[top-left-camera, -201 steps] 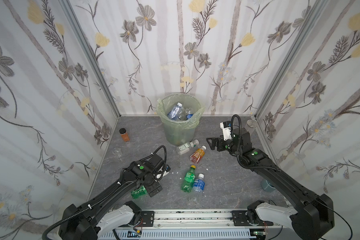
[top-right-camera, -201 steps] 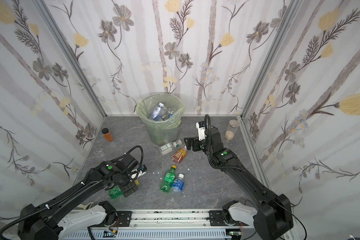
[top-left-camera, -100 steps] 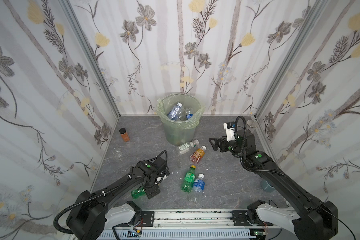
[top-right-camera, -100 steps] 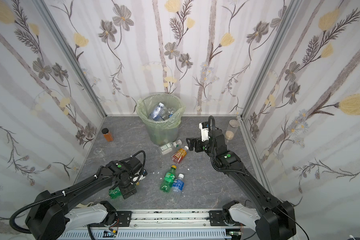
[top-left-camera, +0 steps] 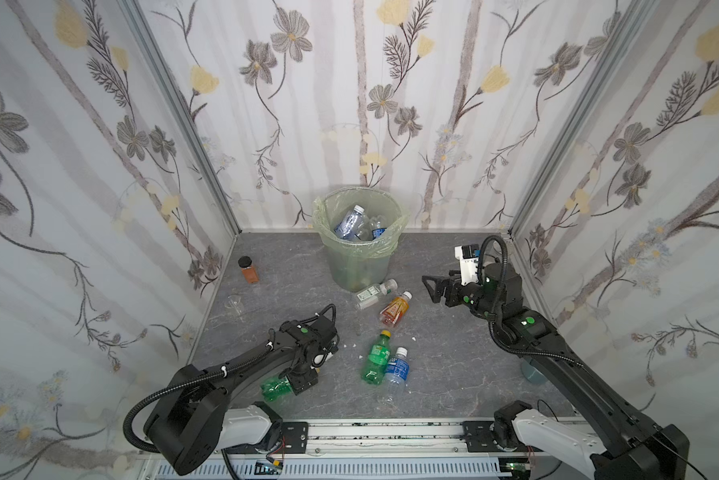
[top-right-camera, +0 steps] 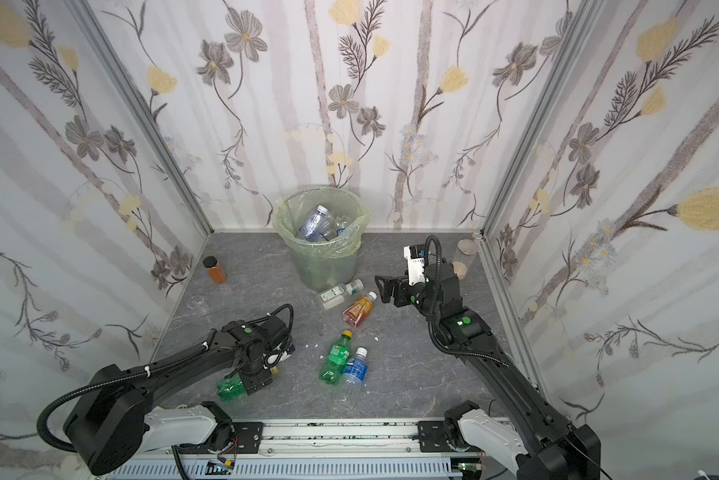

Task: Throw the plastic bottles in the bin
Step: 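Carry the Sprite bottle with the left gripper and release it into the bin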

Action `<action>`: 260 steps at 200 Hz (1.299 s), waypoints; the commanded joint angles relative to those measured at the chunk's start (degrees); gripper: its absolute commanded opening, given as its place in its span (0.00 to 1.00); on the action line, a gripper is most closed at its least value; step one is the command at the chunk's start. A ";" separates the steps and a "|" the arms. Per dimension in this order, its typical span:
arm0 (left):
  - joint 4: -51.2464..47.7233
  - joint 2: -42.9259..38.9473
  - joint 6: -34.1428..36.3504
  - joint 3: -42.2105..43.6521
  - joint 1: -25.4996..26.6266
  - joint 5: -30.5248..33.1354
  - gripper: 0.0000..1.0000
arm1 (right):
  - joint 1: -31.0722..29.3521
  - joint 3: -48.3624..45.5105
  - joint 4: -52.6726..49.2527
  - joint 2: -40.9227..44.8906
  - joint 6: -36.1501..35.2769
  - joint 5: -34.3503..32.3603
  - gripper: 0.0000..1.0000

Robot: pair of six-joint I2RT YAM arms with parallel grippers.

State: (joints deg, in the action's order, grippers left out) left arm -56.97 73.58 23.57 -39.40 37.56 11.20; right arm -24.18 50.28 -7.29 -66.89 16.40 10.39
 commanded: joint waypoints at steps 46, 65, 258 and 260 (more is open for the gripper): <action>1.43 2.80 0.47 0.82 1.08 3.11 0.67 | 0.90 -1.40 2.63 3.92 -0.23 0.77 1.00; 1.64 3.67 0.57 0.40 1.94 2.98 0.62 | 1.20 -1.37 2.54 4.13 -0.34 1.11 1.00; 19.74 -9.38 -25.92 -30.28 -3.39 -2.31 0.47 | 2.47 -4.13 -3.86 1.59 1.60 0.24 1.00; 19.85 -9.17 -26.11 -31.33 -3.40 -2.50 0.48 | 2.41 -4.22 -3.89 1.55 1.68 0.24 1.00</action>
State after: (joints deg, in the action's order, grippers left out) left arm -43.05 64.27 3.09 -63.55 34.33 13.19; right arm -21.78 46.70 -9.96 -65.12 17.54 11.38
